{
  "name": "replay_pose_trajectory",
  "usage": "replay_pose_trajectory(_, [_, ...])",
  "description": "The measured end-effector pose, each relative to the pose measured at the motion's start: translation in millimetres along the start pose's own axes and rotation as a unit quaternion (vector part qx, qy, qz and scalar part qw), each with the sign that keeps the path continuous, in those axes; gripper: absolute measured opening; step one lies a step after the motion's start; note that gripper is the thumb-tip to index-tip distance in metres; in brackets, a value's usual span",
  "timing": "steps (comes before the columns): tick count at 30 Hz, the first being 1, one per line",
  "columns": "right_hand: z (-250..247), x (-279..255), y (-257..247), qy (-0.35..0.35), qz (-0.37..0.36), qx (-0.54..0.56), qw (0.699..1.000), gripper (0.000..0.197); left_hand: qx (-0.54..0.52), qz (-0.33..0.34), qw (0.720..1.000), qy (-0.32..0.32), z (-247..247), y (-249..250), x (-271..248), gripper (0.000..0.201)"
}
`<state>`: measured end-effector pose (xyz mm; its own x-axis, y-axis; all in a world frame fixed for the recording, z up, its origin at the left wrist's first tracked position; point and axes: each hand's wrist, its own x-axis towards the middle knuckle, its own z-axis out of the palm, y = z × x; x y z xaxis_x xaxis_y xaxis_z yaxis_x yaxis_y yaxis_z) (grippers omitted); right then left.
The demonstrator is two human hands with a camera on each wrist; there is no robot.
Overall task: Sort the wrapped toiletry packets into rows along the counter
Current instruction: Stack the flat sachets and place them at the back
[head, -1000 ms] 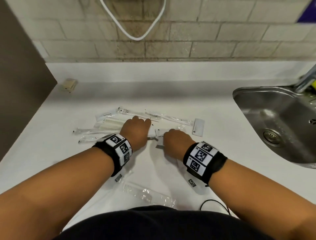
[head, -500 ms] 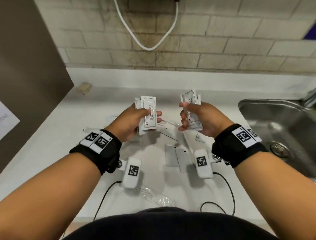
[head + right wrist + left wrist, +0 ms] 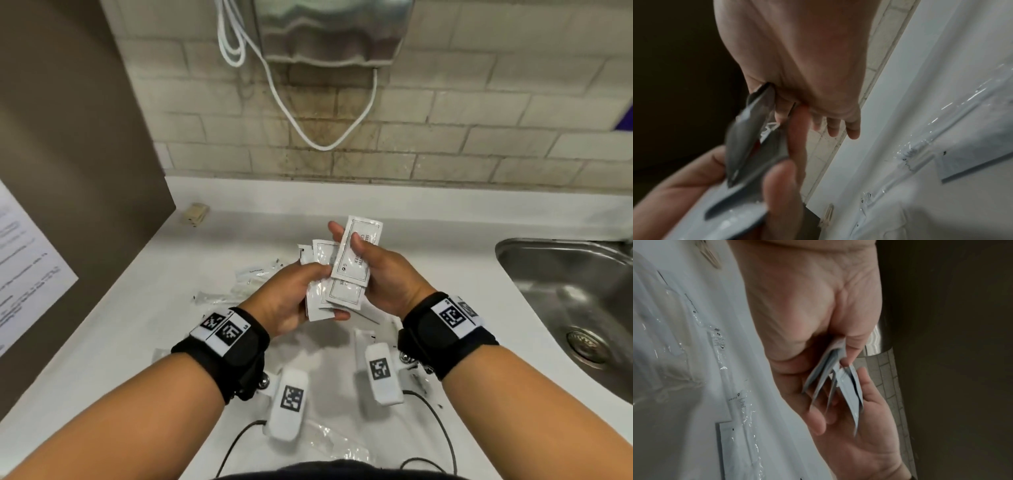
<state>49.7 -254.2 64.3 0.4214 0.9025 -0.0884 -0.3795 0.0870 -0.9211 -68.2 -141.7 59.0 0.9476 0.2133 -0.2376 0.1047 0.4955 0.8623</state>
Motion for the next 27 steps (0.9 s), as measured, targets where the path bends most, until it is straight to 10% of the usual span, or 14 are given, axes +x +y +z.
replay_pose_trajectory(11, [20,31,21,0.083,-0.112,-0.197,0.970,0.044,0.005,0.029,0.999,-0.031,-33,7,0,0.034])
replay_pose_trajectory(18, [-1,37,-12,0.219,-0.178,-0.175,0.943,0.017,0.023,0.026,0.999,0.006,-52,4,7,0.029])
replay_pose_trajectory(27, [-5,21,-11,0.215,-0.125,-0.119,0.961,0.015,0.031,0.024,0.999,0.012,-54,6,14,0.032])
